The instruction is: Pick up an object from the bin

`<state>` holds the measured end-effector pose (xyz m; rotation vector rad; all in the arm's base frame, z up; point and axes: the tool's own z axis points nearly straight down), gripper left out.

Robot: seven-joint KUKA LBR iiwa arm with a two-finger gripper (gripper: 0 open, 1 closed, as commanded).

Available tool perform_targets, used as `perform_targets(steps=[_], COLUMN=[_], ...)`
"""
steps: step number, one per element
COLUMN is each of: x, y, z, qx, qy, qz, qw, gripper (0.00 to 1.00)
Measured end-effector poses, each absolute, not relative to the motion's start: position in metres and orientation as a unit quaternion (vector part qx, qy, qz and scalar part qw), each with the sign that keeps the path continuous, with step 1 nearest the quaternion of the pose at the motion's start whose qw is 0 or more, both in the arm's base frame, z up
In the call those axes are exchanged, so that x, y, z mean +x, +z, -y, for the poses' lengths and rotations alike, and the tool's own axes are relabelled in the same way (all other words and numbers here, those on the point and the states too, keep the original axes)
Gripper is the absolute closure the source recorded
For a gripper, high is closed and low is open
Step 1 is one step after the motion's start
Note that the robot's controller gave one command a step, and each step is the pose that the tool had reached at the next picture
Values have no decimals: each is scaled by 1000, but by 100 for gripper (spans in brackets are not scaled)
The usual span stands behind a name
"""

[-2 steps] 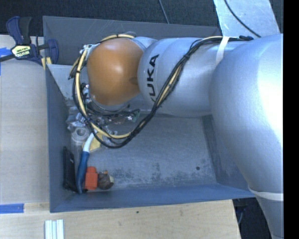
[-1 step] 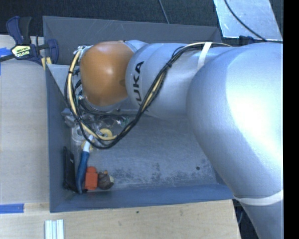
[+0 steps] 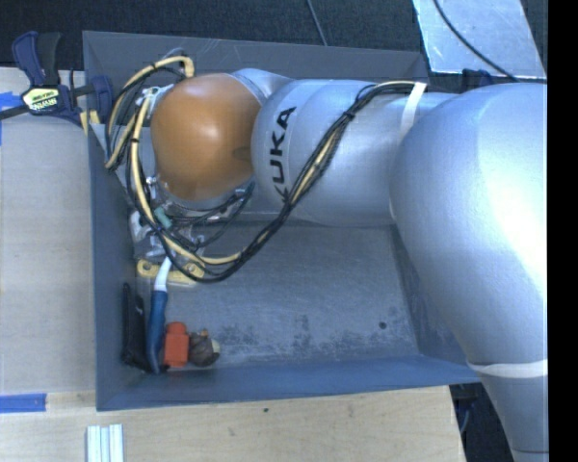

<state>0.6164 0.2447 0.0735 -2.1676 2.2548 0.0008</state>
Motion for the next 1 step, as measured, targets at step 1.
perform_targets(steps=[1], x=[616], y=[74], z=[-245], qx=[-692], qy=[0], qz=[-722], qw=[7], gripper=[100])
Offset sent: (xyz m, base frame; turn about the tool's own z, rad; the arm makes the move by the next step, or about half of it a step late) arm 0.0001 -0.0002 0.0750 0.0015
